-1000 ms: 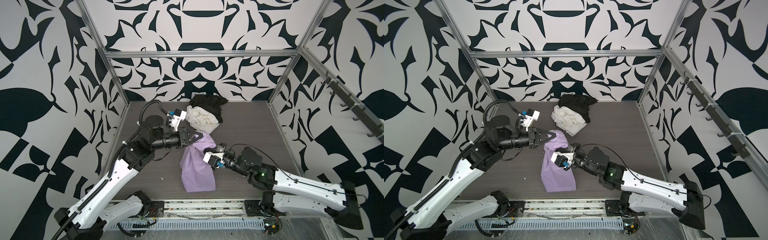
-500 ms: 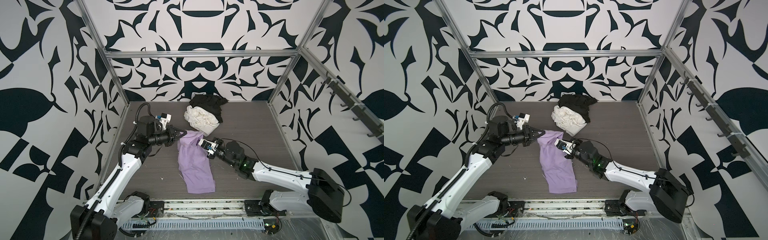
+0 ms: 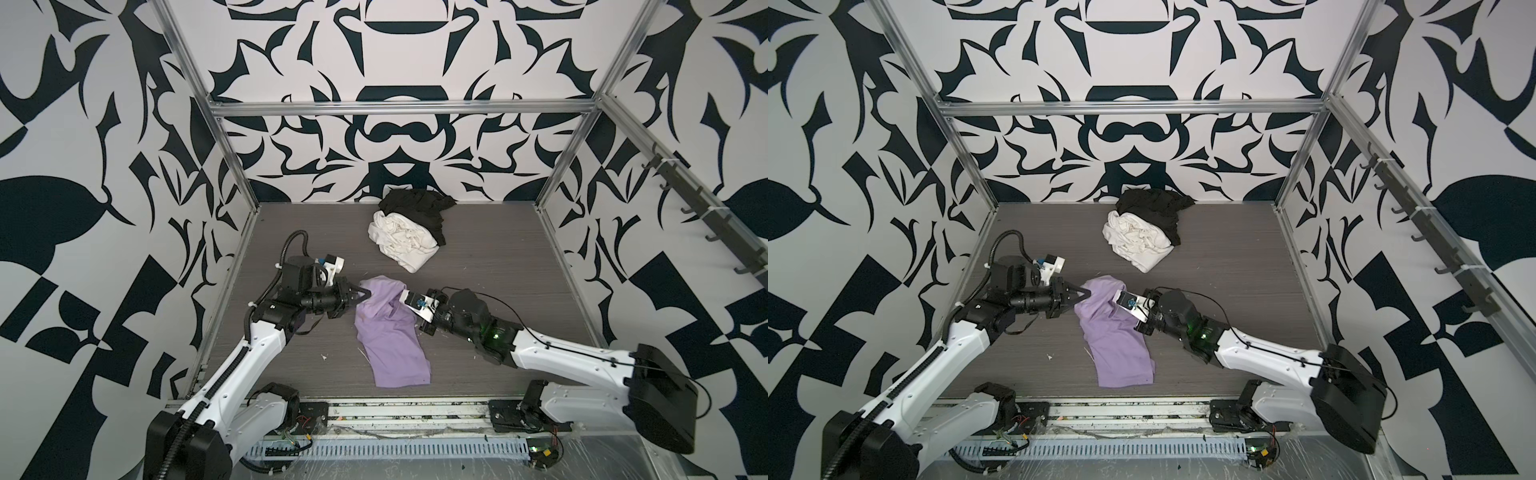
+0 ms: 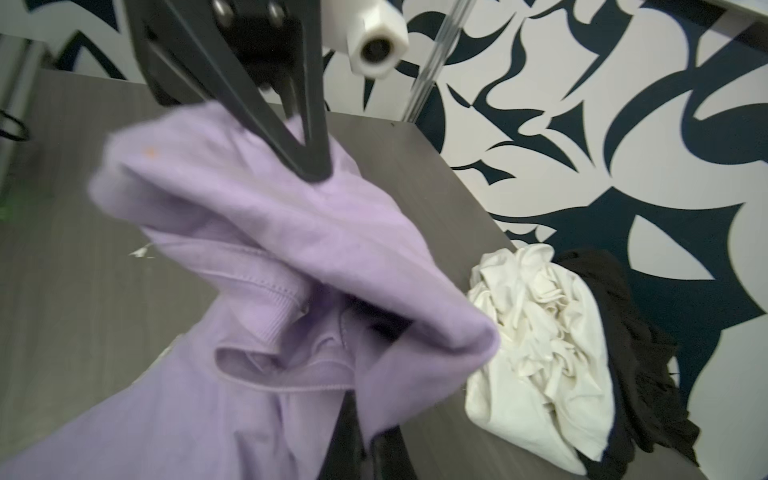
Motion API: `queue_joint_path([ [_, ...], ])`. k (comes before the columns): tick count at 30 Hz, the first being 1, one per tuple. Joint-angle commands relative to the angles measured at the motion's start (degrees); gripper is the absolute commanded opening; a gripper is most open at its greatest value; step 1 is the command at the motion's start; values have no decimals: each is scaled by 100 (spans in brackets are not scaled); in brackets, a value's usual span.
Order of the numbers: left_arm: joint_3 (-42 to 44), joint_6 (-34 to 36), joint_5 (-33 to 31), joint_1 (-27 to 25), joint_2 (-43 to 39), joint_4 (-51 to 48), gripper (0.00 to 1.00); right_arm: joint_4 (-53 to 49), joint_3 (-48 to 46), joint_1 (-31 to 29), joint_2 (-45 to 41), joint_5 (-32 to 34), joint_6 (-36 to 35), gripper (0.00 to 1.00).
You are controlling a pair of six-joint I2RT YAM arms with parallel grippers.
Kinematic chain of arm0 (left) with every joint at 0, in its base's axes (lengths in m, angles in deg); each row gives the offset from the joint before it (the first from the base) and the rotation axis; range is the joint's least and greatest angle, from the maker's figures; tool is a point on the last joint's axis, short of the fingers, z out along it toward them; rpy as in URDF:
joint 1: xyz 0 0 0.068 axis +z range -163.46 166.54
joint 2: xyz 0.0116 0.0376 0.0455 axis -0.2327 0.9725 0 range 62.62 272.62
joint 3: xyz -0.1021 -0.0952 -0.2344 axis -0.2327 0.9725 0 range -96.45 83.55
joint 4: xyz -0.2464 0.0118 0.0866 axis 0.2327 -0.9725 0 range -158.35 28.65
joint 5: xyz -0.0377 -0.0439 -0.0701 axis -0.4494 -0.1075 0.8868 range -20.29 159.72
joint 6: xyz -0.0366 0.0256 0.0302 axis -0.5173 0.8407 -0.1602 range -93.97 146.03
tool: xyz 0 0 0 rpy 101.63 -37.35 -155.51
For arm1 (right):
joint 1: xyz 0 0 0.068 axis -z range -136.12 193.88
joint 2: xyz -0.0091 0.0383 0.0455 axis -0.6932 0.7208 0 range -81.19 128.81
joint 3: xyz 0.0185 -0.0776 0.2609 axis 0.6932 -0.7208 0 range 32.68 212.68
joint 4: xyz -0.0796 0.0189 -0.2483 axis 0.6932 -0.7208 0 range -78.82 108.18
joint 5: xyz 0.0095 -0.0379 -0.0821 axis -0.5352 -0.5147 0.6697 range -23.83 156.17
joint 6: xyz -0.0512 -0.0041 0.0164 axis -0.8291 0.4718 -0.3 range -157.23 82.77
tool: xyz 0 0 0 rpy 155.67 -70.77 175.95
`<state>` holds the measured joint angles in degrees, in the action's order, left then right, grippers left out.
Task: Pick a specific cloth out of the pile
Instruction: 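Lower the lavender shirt with both grippers onto the table near the robot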
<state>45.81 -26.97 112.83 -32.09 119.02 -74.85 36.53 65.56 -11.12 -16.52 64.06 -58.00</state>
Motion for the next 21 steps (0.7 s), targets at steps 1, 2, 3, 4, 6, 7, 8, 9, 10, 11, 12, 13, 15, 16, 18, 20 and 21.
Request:
queue_joint_path([
  [1, 351, -25, -111, 27, -243, -132, 0, -1499, -2, -361, -423, 199, 965, 0],
  [2, 469, -41, -127, 29, -298, -188, 0, -1806, 28, -444, -483, 268, 1330, 0],
  [3, 576, -58, -136, 29, -359, -237, 0, -2014, 38, -505, -520, 335, 1661, 0],
  [4, 697, -72, -163, 19, -427, -302, 0, -2209, 23, -535, -565, 369, 2103, 0],
  [6, 948, -123, -244, 15, -600, -426, 0, -2397, -94, -545, -627, 339, 2791, 0],
  [7, 1085, -174, -280, 3, -687, -452, 0, -2420, -212, -547, -664, 324, 3079, 0],
  [8, 1224, -243, -292, -8, -781, -477, 0, -2400, -349, -544, -689, 309, 3312, 0],
  [9, 1350, -295, -303, -22, -862, -500, 0, -2368, -474, -542, -708, 313, 3493, 0],
  [10, 1480, -363, -315, -41, -956, -522, 0, -2335, -597, -547, -733, 329, 3683, 0],
  [11, 1597, -411, -342, -73, -1055, -592, 0, -2319, -701, -547, -744, 346, 3872, 0],
  [12, 1682, -446, -368, -94, -1143, -676, 0, -2327, -775, -546, -745, 358, 4007, 0],
  [13, 1767, -456, -397, -114, -1234, -801, 0, -2344, -834, -547, -732, 360, 4156, 0],
  [15, 1907, -448, -458, -123, -1417, -1054, 0, -2373, -939, -542, -655, 376, 4445, 0],
  [16, 1992, -444, -478, -123, -1483, -1142, 0, -2363, -986, -547, -589, 361, 4585, 0],
  [18, 2136, -454, -479, -131, -1530, -1227, 0, -2266, -1085, -547, -422, 288, 4901, 0],
  [20, 2247, -415, -506, -127, -1513, -1230, 1, -2030, -1187, -552, -191, 191, 5118, 0],
  [21, 2286, -382, -549, -131, -1482, -1230, 5, -1914, -1227, -560, -92, 167, 5172, 2],
])
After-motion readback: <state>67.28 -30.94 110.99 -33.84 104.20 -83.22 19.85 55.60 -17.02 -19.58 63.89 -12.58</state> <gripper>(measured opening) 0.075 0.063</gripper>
